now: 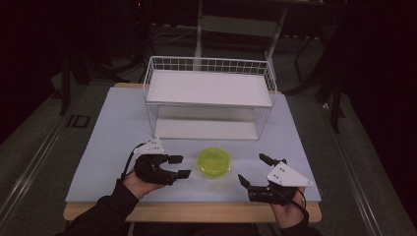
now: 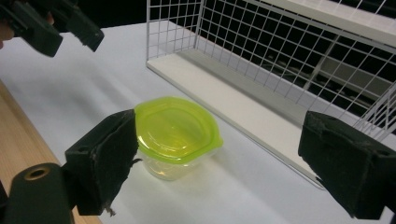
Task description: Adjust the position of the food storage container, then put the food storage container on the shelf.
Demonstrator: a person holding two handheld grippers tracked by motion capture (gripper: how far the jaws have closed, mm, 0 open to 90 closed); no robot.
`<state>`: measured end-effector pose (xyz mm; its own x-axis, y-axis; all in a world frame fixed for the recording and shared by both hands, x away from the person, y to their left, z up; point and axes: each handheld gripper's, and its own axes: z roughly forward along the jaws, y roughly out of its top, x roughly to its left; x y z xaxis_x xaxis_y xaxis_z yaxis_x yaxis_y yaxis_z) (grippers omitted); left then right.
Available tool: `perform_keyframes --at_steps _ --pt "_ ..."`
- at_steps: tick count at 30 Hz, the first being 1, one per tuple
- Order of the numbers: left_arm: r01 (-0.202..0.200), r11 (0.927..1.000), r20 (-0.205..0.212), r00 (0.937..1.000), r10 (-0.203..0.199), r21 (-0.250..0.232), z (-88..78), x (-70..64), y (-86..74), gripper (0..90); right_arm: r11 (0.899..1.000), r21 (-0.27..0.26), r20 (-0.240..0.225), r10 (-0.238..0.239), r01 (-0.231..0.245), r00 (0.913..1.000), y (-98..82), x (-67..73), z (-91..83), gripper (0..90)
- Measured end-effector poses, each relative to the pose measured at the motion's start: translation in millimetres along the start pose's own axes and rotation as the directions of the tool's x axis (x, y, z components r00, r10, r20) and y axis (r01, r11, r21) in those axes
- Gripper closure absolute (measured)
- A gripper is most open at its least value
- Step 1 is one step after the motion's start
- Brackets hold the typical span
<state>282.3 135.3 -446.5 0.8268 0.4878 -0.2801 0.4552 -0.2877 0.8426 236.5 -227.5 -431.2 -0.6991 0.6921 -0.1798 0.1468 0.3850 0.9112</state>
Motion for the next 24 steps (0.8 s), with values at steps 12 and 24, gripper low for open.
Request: perform_keyframes --at_steps 12,24 --pt "0.03 0.9994 -0.01 0.9995 -0.03 -0.019 10.0 8.9 20.9 34.7 0.994 0.036 -0.044 0.106 -0.105 0.9934 8.7 -10.3 13.7 11.0" --pt "0.092 0.9957 -0.052 0.9944 -0.092 0.002 30.7 27.1 28.6 34.6 0.963 0.137 -0.022 0.238 -0.233 0.9711 4.8 -26.1 42.2 21.7"
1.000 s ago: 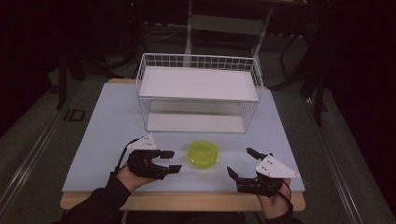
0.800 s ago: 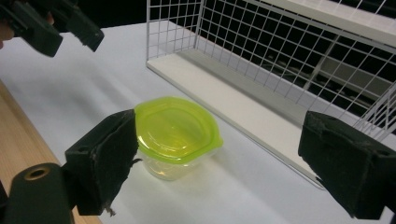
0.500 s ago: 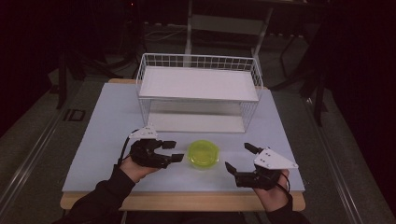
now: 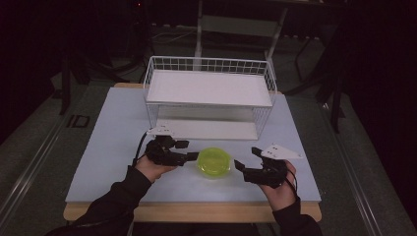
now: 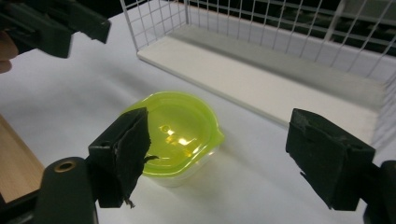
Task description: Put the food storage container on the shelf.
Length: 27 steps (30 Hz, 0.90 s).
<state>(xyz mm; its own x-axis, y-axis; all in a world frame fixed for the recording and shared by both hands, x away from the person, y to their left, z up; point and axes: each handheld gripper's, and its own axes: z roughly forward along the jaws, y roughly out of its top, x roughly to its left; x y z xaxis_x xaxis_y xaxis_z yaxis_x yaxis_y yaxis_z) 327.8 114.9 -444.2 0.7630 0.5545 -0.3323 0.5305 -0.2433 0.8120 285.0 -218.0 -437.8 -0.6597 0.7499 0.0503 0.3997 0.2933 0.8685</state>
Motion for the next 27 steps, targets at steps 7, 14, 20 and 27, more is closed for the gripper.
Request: perform_keyframes --at_steps 7,14,20,27 --pt "0.078 0.9964 -0.051 0.9958 -0.077 0.033 16.0 11.7 -4.8 34.6 0.997 0.064 -0.021 0.052 -0.051 0.9984 1.7 -3.0 23.2 27.6" --pt "0.168 0.9827 -0.034 0.9856 -0.166 0.077 27.1 21.9 -10.4 36.8 0.977 0.137 -0.043 0.172 -0.164 0.9842 -1.7 -8.5 44.4 42.4" --pt "0.242 0.9599 -0.015 0.9702 -0.242 0.143 38.6 30.8 -19.9 42.9 0.912 0.21 -0.07 0.373 -0.352 0.9251 -7.7 -16.7 53.7 45.8" --pt "0.286 0.9428 0.023 0.9555 -0.294 0.171 47.3 35.3 -27.8 53.4 0.85 0.273 -0.075 0.486 -0.451 0.8706 -15.5 -21.6 60.7 52.3"
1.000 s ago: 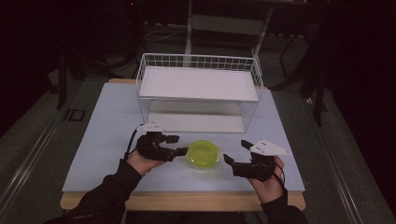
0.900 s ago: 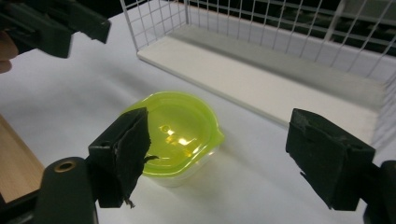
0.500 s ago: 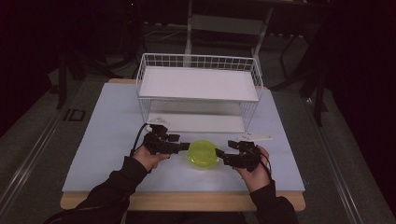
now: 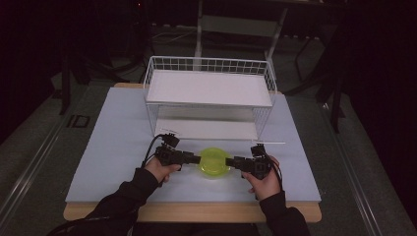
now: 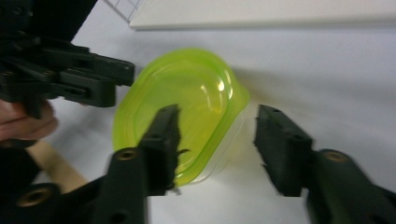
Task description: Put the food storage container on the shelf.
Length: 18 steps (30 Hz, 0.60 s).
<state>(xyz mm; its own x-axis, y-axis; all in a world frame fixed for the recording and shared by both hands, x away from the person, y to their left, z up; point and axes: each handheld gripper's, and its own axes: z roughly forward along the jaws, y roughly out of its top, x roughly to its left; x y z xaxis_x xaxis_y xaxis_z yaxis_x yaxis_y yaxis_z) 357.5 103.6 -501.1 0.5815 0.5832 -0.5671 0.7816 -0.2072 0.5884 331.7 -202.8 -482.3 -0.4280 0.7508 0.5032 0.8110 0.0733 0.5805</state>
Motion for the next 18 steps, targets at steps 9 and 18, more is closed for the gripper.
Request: perform_keyframes --at_steps 9,18 --pt "0.033 0.9995 0.034 0.9989 -0.033 0.0 0.8 -0.3 -1.5 72.0 0.995 0.057 -0.028 0.082 -0.08 0.9963 -3.6 -5.1 9.1 69.3" --pt "0.039 0.9987 0.006 0.9992 -0.039 0.034 -5.7 -6.4 -0.4 84.8 0.994 0.059 -0.035 0.096 -0.093 0.9948 -3.3 -2.7 8.9 74.6"
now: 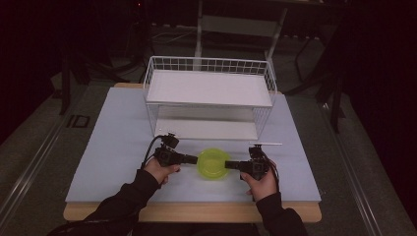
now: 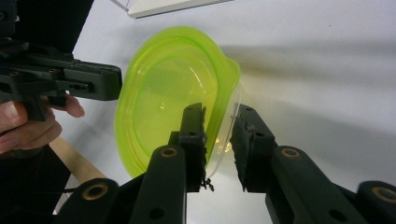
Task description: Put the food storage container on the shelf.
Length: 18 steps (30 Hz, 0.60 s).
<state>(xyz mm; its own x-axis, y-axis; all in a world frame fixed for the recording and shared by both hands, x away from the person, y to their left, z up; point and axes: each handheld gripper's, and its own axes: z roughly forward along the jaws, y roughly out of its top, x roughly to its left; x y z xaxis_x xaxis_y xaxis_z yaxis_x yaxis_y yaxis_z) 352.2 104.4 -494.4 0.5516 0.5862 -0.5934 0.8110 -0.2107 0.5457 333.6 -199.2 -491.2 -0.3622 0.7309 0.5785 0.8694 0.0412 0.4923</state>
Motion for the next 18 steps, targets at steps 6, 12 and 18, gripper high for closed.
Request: perform_keyframes --at_steps 6,12,18 --pt "0.009 0.9999 -0.014 0.9999 -0.01 -0.013 0.2 2.9 0.0 69.1 1.0 0.003 0.008 -0.013 0.013 0.9999 -0.5 0.5 -1.2 75.6" --pt "0.057 0.9984 0.031 0.9979 -0.057 -0.005 -0.1 7.3 -0.1 65.2 1.0 -0.001 0.018 -0.028 0.028 0.9995 -0.2 1.6 -1.3 76.3" --pt "0.034 0.999 0.079 0.9962 -0.036 0.028 6.2 2.2 -1.1 63.6 0.999 -0.001 0.02 -0.034 0.034 0.9992 -0.2 3.0 -1.1 78.6"
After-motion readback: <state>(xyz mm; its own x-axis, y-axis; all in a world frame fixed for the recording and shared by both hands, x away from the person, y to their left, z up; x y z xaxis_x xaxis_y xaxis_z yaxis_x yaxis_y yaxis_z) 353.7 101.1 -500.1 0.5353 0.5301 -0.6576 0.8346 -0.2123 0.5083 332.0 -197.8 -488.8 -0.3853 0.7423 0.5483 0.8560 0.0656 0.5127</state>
